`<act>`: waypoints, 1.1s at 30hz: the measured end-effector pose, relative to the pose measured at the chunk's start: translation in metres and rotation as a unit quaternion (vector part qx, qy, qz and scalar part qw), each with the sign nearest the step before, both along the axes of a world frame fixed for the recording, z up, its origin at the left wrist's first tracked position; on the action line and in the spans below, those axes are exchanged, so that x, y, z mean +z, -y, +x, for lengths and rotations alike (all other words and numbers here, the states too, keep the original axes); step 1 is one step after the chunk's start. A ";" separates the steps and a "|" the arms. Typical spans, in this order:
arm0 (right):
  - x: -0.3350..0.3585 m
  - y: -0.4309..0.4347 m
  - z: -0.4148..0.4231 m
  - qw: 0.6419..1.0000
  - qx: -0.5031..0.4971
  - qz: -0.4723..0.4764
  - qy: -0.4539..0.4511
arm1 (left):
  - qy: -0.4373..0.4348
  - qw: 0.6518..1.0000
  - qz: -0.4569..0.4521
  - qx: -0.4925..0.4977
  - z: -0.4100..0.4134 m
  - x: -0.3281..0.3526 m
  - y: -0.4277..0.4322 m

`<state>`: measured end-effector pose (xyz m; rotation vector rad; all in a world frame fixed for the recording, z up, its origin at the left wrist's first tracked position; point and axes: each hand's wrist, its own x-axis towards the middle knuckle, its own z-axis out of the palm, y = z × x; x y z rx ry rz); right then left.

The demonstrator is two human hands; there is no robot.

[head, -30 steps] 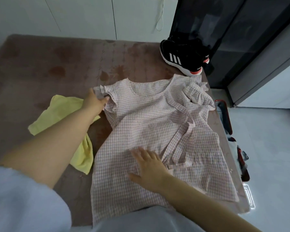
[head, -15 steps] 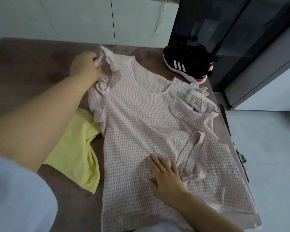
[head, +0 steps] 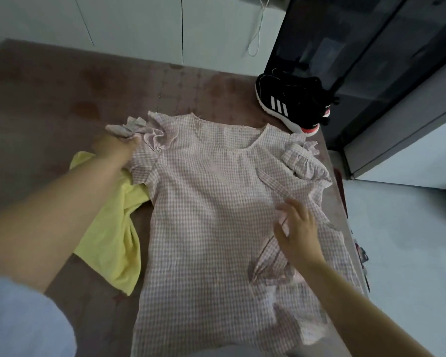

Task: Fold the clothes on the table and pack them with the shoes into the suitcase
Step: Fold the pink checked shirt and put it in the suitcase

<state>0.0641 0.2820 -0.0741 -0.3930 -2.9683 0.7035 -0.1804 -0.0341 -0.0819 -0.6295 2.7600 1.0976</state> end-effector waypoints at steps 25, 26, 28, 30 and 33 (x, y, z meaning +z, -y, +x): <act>-0.026 -0.158 -0.106 0.821 -0.398 -0.402 0.076 | 0.083 0.988 -0.062 -0.115 0.037 0.014 -0.032; -0.028 -0.164 -0.111 0.806 -0.401 -0.430 0.072 | 0.081 0.989 -0.048 -0.115 0.036 0.015 -0.037; -0.028 -0.170 -0.117 0.772 -0.398 -0.491 0.074 | 0.114 0.985 -0.046 -0.121 0.032 0.015 -0.045; -0.019 -0.167 -0.117 0.756 -0.399 -0.514 0.072 | 0.155 0.978 -0.038 -0.132 0.028 0.014 -0.053; 0.000 -0.155 -0.115 0.761 -0.411 -0.500 0.033 | 0.181 0.972 -0.077 -0.131 0.024 0.015 -0.057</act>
